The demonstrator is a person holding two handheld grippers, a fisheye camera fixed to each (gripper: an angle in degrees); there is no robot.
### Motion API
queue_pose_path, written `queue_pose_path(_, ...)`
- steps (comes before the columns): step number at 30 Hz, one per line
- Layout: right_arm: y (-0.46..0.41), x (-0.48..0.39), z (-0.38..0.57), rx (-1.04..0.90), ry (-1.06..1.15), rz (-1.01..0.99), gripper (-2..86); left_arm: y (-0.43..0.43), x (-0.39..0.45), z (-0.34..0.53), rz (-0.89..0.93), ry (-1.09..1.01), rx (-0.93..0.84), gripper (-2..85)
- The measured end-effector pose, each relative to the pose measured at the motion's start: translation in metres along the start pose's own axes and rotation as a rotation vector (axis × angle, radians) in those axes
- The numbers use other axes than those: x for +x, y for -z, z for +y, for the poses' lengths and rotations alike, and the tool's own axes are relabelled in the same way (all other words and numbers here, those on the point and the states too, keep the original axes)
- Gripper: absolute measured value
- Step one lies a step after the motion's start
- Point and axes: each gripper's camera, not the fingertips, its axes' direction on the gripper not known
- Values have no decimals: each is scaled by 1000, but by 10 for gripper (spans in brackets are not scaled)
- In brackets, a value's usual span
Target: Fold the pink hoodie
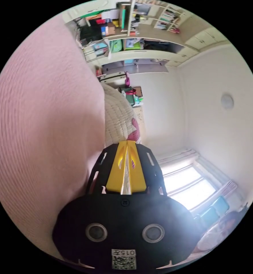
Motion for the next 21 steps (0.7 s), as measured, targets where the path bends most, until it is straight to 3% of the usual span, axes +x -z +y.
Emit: queue_pose_path(21,77,-113,-122,17,-24,-209,-6,24,78,2,42,112,-23,-9)
